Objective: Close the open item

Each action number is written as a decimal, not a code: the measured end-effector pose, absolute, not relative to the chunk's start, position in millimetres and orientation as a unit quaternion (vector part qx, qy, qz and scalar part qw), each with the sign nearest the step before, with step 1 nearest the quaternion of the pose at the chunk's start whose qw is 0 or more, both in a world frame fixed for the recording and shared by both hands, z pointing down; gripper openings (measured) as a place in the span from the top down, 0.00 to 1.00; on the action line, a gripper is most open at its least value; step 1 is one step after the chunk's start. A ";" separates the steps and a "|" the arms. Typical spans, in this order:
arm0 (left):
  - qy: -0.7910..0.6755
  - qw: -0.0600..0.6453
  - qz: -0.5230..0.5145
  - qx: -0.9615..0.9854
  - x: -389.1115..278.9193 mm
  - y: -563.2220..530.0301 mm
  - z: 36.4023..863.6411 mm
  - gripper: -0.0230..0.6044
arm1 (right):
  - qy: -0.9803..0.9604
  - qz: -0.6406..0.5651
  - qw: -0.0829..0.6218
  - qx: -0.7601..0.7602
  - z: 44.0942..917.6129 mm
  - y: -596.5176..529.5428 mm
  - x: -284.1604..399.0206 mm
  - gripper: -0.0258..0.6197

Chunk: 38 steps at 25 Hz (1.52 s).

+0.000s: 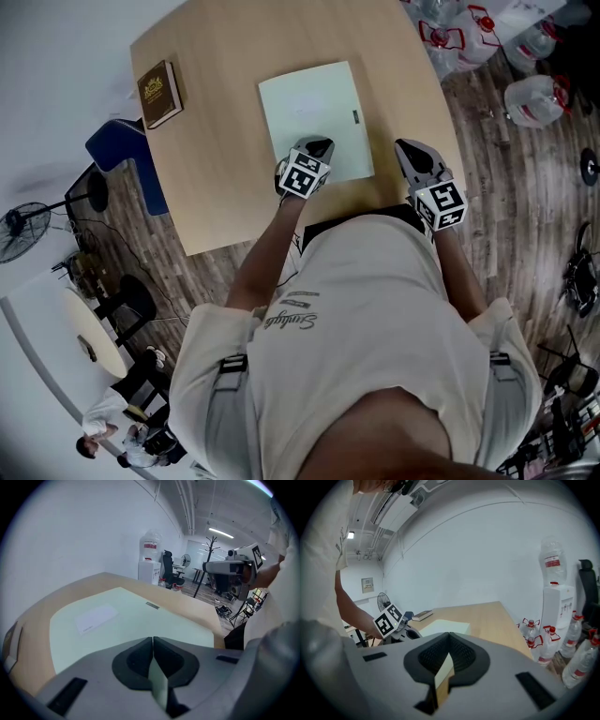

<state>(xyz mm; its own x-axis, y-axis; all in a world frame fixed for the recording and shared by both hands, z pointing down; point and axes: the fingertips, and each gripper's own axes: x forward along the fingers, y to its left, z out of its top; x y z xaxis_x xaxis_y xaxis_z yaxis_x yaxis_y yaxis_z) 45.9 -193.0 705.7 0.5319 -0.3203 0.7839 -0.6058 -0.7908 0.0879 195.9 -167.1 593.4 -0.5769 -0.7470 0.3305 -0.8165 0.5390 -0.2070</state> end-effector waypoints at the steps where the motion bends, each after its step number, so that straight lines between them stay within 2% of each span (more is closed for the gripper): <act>1: -0.271 0.178 0.399 0.858 46.7 -193.6 707.0 0.94 | -0.872 0.172 0.103 0.447 594.5 -165.9 196.6 0.97; 8: -0.285 0.175 0.385 0.860 51.8 -192.1 701.2 0.94 | -0.882 0.172 0.113 0.424 604.1 -160.9 193.9 0.97; 12: -0.279 0.185 0.313 0.889 58.3 -191.1 675.7 0.94 | -0.887 0.173 0.115 0.412 601.8 -164.1 181.7 0.97; 23: -0.407 0.235 0.168 0.867 -26.0 -196.5 609.4 0.94 | -0.920 0.144 0.122 0.344 580.4 -187.5 111.7 0.97; 38: -0.466 0.166 0.083 0.865 -98.0 -207.5 488.8 0.94 | -0.938 0.076 0.081 0.329 470.6 -204.1 56.1 0.97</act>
